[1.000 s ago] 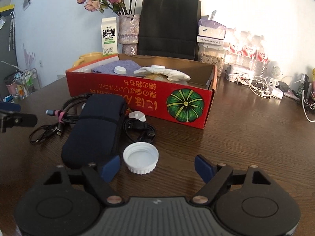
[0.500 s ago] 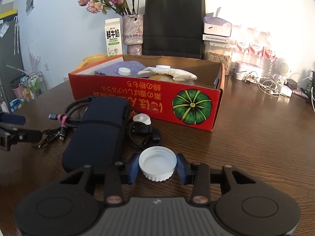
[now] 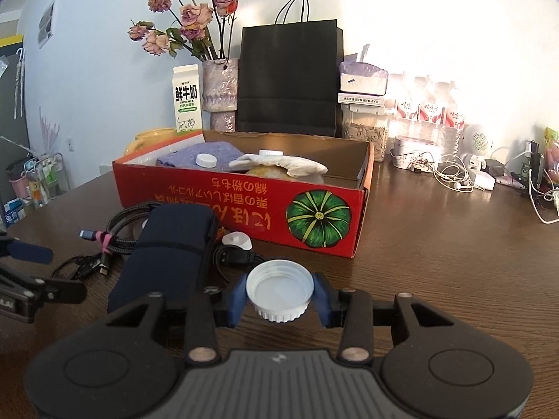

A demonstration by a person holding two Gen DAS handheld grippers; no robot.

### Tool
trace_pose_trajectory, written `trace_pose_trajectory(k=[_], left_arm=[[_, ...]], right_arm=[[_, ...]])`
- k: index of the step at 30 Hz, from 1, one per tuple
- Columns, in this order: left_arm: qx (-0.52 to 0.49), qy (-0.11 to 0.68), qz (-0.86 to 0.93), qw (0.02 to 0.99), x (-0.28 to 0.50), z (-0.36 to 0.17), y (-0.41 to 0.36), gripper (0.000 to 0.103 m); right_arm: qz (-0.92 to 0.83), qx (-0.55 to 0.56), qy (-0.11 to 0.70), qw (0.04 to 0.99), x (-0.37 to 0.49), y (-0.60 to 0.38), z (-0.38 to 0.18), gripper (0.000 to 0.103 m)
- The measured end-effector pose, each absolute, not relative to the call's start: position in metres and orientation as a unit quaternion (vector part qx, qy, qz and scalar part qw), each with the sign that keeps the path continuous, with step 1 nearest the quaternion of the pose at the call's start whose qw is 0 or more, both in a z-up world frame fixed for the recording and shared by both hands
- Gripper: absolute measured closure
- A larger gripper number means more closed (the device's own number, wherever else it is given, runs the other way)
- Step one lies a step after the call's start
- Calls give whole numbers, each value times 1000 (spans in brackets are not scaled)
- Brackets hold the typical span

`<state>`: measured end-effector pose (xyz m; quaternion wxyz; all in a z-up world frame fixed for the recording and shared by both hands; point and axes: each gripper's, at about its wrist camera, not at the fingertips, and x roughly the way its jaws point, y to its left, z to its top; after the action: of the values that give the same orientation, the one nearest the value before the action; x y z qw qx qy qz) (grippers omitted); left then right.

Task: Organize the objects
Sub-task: 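Grasp the black USB cable with the left tool while the right tool holds the cap, then carry the USB cable and large cap into the box and open both tools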

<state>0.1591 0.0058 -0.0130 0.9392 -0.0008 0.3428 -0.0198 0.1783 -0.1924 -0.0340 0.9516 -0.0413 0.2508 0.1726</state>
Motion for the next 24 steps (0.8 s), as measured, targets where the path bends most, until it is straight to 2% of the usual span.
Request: trace_pose_trajectory(k=[1,5,6,11,13,24], left_arm=[[-5,345,-18,938,160,-14,6,33],[-18,345,-9,939,163,-14,8,49],[-20,344,-9,939,163,-14,8,56],[-8,343,-2,939,165,-13,5,70],[4,339,-1,941,165,-14,3,88],[17,328,-3,945,149,-16,7,90]], right_arm=[[173,-42,250,952,178,-192,-34,64],[175,-45,247,952,175,-191,-34,64],[176,-45,247,952,175,-191,-34,64],[177,-43,246,952,174,-191,-34,64],[177,-43,246,952,174,-191,-34,64],[175,-41,243,953,173,-191,-33,64]])
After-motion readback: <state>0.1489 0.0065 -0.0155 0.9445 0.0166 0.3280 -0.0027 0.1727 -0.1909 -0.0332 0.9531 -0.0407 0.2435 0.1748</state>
